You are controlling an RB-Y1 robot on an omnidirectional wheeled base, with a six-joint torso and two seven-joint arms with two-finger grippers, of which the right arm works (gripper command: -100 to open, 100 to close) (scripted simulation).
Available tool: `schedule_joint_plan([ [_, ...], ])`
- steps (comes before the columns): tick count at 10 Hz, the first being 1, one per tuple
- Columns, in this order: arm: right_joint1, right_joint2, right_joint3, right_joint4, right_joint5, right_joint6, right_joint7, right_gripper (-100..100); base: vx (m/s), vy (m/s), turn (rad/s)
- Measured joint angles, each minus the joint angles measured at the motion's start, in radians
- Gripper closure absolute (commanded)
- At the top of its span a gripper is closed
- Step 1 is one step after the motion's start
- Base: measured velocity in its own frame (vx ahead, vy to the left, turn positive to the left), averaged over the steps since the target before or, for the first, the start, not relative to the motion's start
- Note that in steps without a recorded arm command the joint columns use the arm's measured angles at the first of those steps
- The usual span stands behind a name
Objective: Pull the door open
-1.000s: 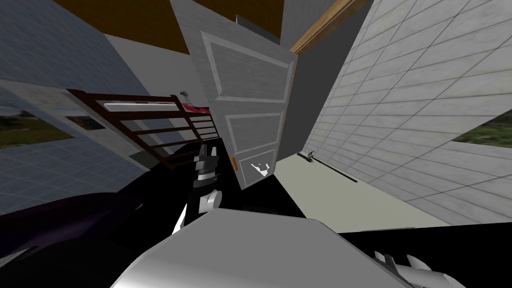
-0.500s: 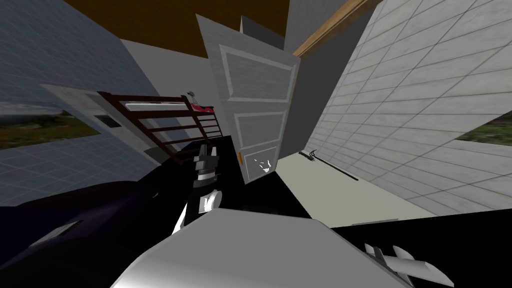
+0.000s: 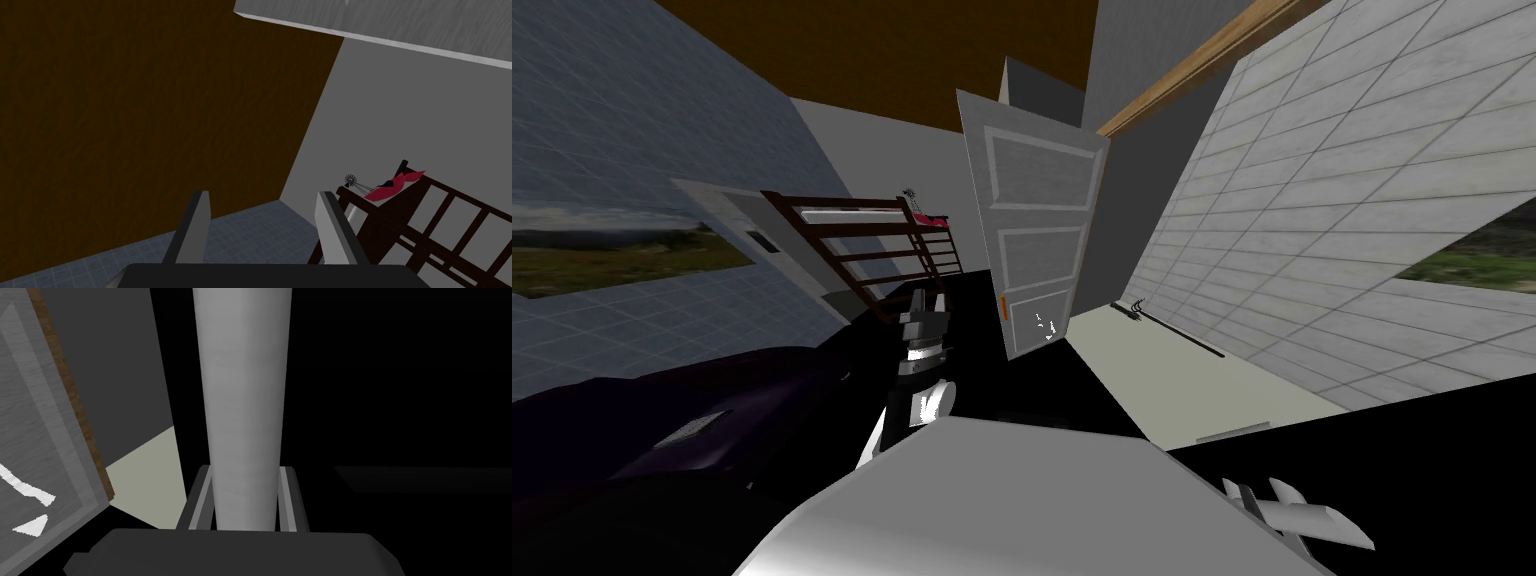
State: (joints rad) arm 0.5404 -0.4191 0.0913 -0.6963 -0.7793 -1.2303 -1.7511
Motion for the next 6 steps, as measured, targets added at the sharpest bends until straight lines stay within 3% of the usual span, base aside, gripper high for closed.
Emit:
schedule_joint_plan([
  [4, 0.013, -0.011, 0.038, -0.026, 0.036, -0.022, -0.002, 100, -0.207, 0.030, 0.039],
  [6, 0.006, -0.015, 0.064, -0.006, 0.061, -0.052, -0.014, 100, -0.241, 0.064, 0.042],
])
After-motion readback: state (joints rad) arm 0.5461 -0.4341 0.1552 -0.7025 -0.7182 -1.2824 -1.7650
